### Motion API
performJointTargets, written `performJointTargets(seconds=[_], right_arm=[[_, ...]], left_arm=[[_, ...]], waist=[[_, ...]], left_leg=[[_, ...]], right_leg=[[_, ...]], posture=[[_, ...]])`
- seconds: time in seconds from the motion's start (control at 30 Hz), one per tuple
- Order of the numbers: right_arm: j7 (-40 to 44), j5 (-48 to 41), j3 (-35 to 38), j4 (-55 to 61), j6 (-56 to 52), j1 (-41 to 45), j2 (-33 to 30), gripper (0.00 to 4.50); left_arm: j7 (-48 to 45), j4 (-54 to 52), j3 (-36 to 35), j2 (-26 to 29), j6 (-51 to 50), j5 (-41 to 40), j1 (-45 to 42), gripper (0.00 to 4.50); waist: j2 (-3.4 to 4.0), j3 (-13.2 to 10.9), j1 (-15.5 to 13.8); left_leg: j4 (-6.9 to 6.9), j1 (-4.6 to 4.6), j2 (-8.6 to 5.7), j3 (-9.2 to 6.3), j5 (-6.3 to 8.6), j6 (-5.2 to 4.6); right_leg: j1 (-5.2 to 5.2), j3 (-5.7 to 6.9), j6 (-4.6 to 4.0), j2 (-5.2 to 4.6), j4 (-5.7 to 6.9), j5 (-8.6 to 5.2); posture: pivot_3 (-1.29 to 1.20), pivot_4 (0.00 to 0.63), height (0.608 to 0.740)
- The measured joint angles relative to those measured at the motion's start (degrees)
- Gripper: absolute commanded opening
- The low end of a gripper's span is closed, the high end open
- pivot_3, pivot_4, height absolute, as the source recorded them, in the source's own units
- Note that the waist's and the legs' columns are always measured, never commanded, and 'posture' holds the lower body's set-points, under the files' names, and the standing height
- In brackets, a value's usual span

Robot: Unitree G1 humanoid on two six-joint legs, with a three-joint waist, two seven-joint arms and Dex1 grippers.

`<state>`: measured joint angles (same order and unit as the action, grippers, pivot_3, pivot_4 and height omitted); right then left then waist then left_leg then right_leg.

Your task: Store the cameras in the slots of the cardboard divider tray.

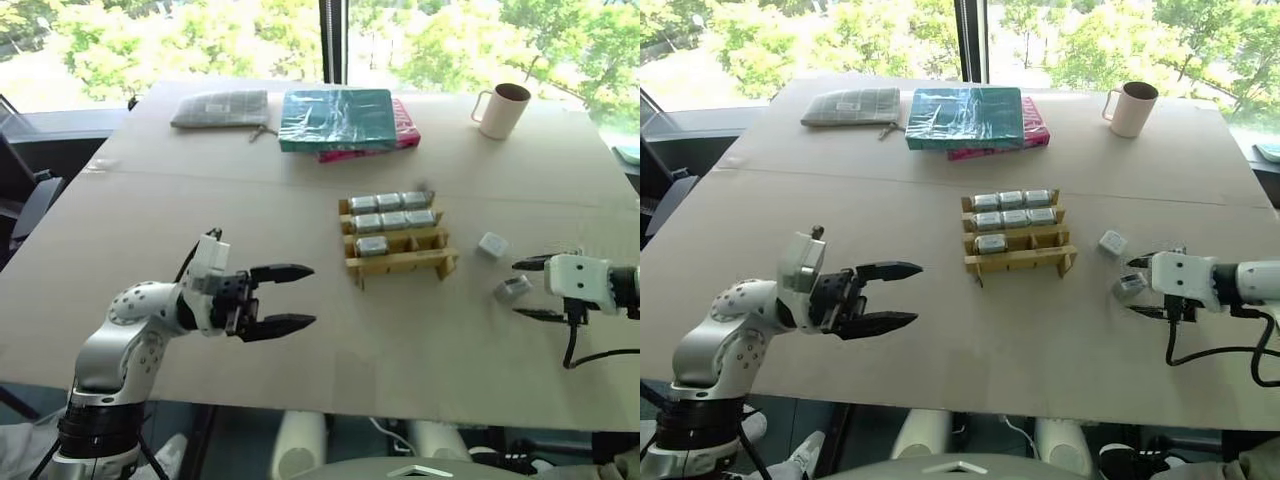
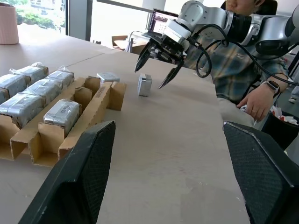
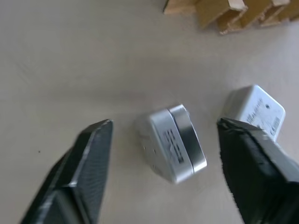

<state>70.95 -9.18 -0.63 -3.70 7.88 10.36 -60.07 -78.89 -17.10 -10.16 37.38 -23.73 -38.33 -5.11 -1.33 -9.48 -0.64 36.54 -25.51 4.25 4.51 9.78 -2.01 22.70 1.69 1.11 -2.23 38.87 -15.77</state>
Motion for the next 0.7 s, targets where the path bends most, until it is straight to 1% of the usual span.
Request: performJointTargets(seconds=[0.03, 0.1, 0.13, 0.3, 0.37, 0.43, 0.57, 0.7], right_arm=[[0.32, 0.14, -0.95, -0.95, -0.02, 1.53, 1.05, 1.58], [1.04, 0.25, -1.87, -2.06, 0.16, 2.93, 1.88, 0.68], [1.7, 0.72, -2.17, -2.55, 1.06, 3.51, 1.88, 0.53], [1.95, 0.76, -1.46, -1.28, 1.98, 2.14, 1.0, 0.53], [2.41, -0.53, -0.7, 2.28, -1.5, 0.99, -0.43, 0.53], [2.35, -2.81, 0.21, 6.74, -5.18, 1.04, -0.46, 0.53], [2.07, -5.6, 0.97, 13.35, -10.47, 2.01, -0.42, 0.53], [0.58, -6.1, 0.96, 14.91, -13.5, 3.48, 1.01, 0.53]], left_arm=[[0.41, -0.39, 0.43, 0.04, 0.23, 0.0, -0.02, 3.79], [1.38, -0.42, 1.35, 0.03, 0.87, 0.55, -0.12, 3.79], [1.85, -0.27, 1.84, 0.03, 2.18, 1.7, -0.12, 3.79], [1.83, -0.1, 1.85, 0.62, 4.39, 2.45, 1.47, 3.79], [1.79, 0.1, 1.84, 0.69, 5.47, 2.82, 2.86, 3.79], [2.01, 0.12, 2.16, 0.67, 5.61, 2.84, 3.05, 3.79], [4.16, -1.14, 4.1, 0.53, 5.23, 2.77, 2.61, 3.79], [6.21, -2.65, 4.17, 0.64, 4.26, 2.34, 1.76, 3.79]], waist=[[0.02, 0.0, -0.06], [0.03, 0.0, -0.22], [0.02, 0.0, -0.24], [0.11, 0.03, -0.15], [0.15, 0.02, -0.14], [0.16, 0.02, -0.08], [0.17, 0.02, -0.07], [0.17, 0.02, -0.15]], left_leg=[[0.0, 0.0, -0.02, 0.02, 0.0, 0.0], [0.0, -0.02, -0.03, 0.03, 0.0, -0.01], [0.0, -0.02, -0.03, 0.02, 0.0, -0.01], [-0.01, 0.0, -0.01, 0.04, 0.01, -0.01], [-0.04, -0.01, -0.01, 0.04, 0.01, 0.0], [-0.04, -0.01, 0.02, 0.03, 0.01, 0.0], [-0.04, -0.01, 0.0, 0.04, 0.01, 0.0], [-0.04, -0.04, -0.04, 0.03, 0.01, -0.01]], right_leg=[[0.0, 0.0, 0.01, -0.02, 0.01, 0.0], [0.0, 0.02, 0.02, -0.04, 0.0, 0.01], [0.0, 0.05, 0.02, -0.04, -0.01, 0.02], [0.0, 0.05, 0.02, -0.06, 0.0, 0.02], [0.02, 0.03, 0.02, -0.11, 0.0, 0.01], [0.02, 0.03, 0.02, -0.3, 0.01, 0.01], [0.02, 0.05, -0.09, -0.37, -0.01, -0.05], [0.03, 0.06, -0.14, -0.42, -0.02, -0.08]], posture=[[0.0, 0.15, 0.74], [0.0, 0.15, 0.74], [0.0, 0.15, 0.74], [0.0, 0.15, 0.74], [0.0, 0.15, 0.74], [0.0, 0.15, 0.74], [0.0, 0.15, 0.74], [0.0, 0.15, 0.74]])
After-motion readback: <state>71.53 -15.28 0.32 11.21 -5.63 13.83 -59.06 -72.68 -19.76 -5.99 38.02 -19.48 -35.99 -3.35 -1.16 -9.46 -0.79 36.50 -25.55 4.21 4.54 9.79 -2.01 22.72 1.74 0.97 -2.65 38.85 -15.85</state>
